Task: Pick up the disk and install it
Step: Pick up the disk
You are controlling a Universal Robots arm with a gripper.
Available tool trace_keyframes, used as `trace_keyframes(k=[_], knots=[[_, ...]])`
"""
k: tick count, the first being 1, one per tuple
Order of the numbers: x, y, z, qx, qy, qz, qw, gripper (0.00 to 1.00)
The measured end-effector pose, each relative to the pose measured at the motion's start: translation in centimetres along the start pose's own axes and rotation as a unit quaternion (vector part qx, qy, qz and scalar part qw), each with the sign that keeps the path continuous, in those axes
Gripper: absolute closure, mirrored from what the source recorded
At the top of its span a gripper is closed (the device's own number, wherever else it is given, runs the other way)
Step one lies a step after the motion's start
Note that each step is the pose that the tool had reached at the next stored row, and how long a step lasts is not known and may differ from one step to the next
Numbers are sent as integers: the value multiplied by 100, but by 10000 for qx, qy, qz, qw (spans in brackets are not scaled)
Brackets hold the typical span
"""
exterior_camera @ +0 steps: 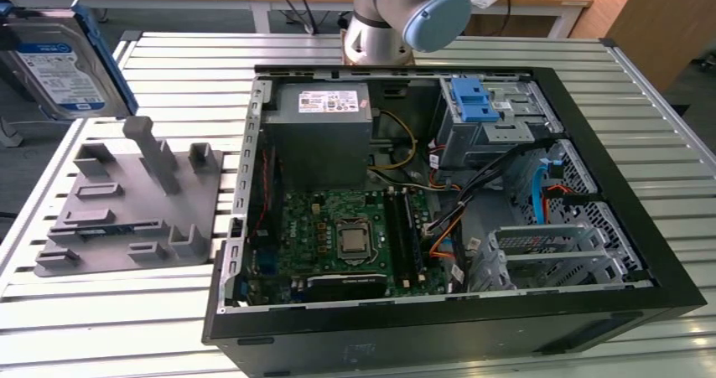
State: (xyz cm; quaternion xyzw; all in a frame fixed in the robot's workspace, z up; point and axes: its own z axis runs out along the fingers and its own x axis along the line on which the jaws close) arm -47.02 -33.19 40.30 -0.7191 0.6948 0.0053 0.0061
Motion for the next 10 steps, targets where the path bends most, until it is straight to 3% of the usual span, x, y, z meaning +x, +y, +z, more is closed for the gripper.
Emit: trace_keyframes(k=[5, 10], knots=[[-2, 0, -111, 0, 0, 0, 10000, 64], [-4, 0, -263, 0, 0, 0, 10000, 64]])
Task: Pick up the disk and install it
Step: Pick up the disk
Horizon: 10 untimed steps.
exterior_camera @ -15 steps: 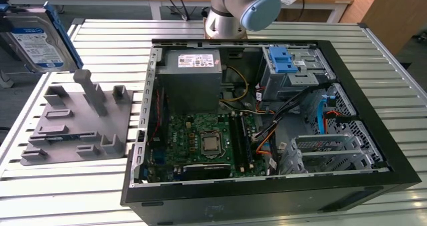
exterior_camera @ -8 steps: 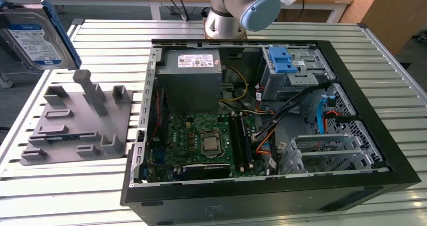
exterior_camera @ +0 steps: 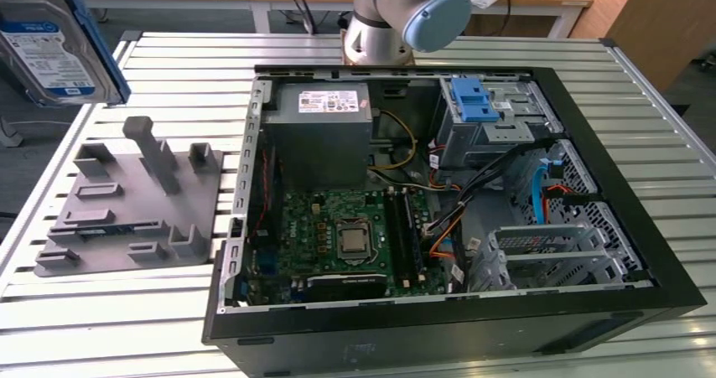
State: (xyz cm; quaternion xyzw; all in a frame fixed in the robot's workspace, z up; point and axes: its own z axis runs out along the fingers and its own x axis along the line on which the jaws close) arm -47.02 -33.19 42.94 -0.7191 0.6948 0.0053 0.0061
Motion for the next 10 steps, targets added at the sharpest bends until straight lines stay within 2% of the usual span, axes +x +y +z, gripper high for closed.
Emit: trace_keyframes(k=[10], knots=[[-5, 0, -304, 1, 0, 0, 10000, 64]])
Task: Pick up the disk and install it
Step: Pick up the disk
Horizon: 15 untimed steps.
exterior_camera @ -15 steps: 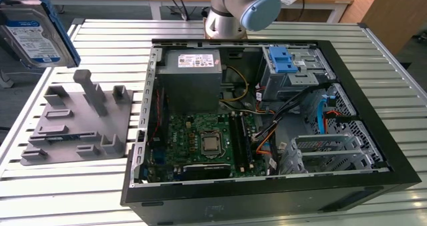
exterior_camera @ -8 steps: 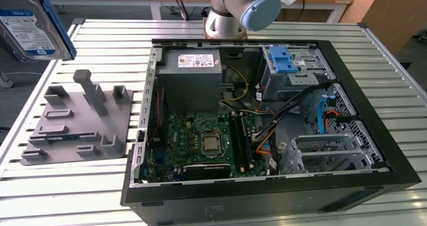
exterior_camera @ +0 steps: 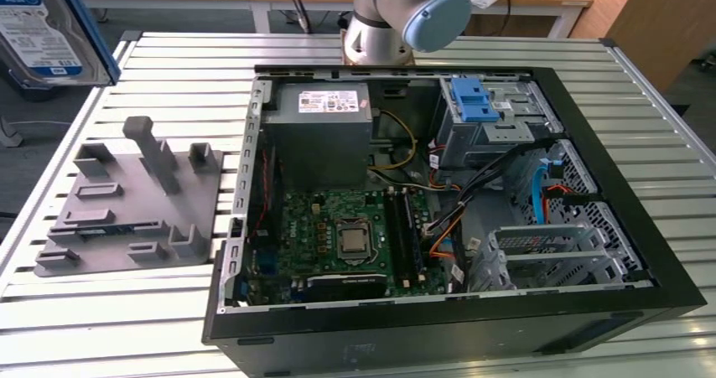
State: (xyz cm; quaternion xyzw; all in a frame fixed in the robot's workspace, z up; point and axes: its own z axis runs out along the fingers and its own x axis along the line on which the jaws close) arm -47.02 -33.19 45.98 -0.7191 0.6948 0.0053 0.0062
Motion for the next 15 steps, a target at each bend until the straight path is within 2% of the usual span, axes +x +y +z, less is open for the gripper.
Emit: trace_keyframes(k=[9, 11, 15], knots=[[-4, -1, -240, 0, 0, 0, 10000, 64], [-5, -1, -266, -1, 0, 0, 10000, 64], [-5, -1, -269, -1, 0, 0, 10000, 64]])
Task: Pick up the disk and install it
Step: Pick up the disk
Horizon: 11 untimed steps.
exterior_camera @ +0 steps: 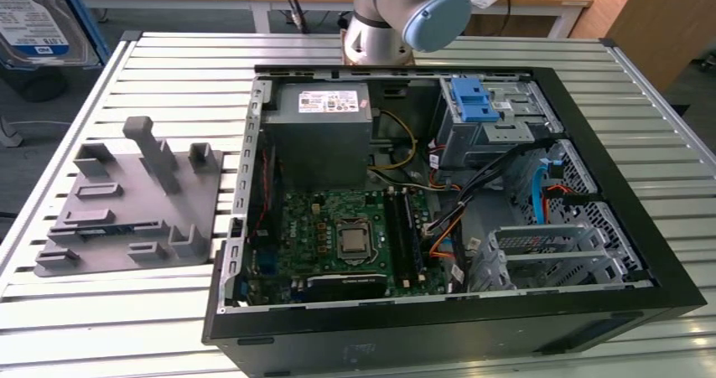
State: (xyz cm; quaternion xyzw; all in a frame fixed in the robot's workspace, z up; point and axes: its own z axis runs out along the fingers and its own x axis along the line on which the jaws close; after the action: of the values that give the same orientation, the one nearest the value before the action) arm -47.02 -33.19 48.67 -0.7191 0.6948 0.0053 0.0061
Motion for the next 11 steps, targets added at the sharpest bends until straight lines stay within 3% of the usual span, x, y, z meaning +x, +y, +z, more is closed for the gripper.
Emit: trace_keyframes(k=[5, 11], knots=[[0, -8, -2, 0, 0, 0, 10000, 64], [3, -88, -1, 0, 0, 0, 10000, 64]])
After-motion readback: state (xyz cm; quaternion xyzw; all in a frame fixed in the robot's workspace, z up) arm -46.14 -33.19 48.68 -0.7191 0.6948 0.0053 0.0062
